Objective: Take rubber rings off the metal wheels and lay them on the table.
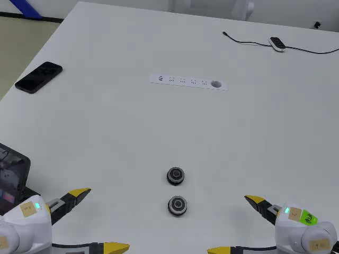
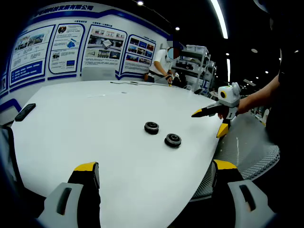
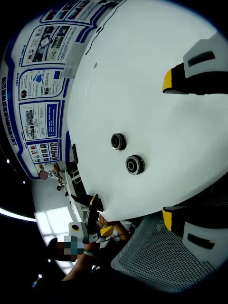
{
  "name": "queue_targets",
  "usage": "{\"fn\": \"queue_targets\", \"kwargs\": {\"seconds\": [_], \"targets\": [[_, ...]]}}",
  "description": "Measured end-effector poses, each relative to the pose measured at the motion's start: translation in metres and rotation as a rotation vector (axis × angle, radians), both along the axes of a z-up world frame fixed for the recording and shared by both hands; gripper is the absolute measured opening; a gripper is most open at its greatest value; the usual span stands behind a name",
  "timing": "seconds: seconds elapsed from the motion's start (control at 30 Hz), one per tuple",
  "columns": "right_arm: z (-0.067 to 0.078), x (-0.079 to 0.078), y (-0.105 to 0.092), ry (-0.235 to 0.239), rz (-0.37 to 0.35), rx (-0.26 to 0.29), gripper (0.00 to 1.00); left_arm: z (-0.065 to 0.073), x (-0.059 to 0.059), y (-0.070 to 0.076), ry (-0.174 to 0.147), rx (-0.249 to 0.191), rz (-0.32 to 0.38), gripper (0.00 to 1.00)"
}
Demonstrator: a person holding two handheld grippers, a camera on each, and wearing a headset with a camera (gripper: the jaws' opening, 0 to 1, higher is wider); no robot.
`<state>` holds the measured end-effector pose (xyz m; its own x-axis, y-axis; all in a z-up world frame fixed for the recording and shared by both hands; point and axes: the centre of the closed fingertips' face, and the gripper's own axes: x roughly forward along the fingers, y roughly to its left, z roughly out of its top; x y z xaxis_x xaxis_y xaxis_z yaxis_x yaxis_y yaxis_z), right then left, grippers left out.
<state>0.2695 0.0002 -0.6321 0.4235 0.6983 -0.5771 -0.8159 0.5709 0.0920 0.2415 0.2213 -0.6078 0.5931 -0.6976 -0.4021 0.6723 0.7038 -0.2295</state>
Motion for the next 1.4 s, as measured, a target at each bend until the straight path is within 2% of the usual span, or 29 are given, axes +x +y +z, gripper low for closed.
{"fn": "queue_targets", "kwargs": {"seconds": [0.4,0.53,0.6,0.83,1.13,1.27,1.4], "targets": [[-0.001,0.001,0.003,0.016,0.000,0.008,0.99,-0.001,0.001,-0.001,0.014,0.008,0.004,1.00],[-0.001,0.000,0.006,0.024,0.002,0.012,0.99,-0.004,0.003,0.002,0.013,0.015,0.006,1.00],[-0.002,0.000,0.008,0.031,0.003,0.011,0.99,-0.005,0.004,0.002,0.015,0.018,0.004,0.96],[-0.003,-0.002,0.016,0.052,0.011,0.018,0.99,-0.006,0.005,0.001,0.018,0.019,0.001,0.96],[0.001,-0.003,0.025,0.066,0.010,0.044,0.96,-0.009,0.005,-0.003,0.025,0.027,-0.012,0.93],[0.000,-0.002,0.028,0.075,0.013,0.039,0.94,-0.010,0.005,-0.007,0.039,0.023,-0.020,0.91],[0.000,-0.002,0.030,0.082,0.017,0.038,0.92,-0.007,0.005,-0.011,0.033,0.020,-0.033,0.88]]}}
